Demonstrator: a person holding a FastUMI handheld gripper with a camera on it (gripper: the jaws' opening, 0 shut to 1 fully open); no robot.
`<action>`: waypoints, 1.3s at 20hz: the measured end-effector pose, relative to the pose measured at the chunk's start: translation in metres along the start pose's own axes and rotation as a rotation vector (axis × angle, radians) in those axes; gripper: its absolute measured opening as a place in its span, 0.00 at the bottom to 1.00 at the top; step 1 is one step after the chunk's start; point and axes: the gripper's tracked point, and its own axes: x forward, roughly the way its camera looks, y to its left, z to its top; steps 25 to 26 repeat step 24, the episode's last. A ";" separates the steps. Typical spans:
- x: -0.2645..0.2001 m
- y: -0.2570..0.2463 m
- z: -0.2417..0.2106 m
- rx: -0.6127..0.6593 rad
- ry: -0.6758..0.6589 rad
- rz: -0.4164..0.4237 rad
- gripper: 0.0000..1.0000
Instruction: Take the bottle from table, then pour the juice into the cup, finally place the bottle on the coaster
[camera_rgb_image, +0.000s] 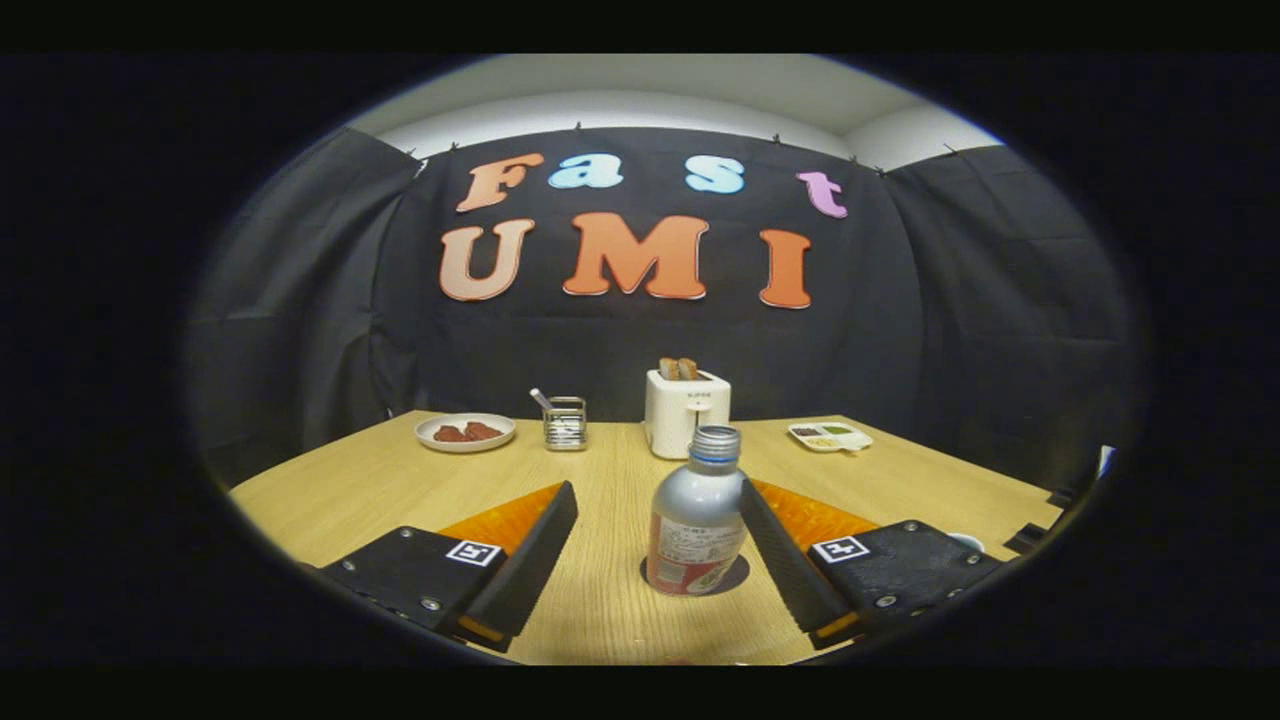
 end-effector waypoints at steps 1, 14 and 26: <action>-0.004 0.002 0.009 -0.009 -0.017 -0.001 0.97; -0.089 0.065 0.150 -0.011 -0.281 0.086 0.97; -0.127 0.119 0.183 0.019 -0.350 0.125 0.97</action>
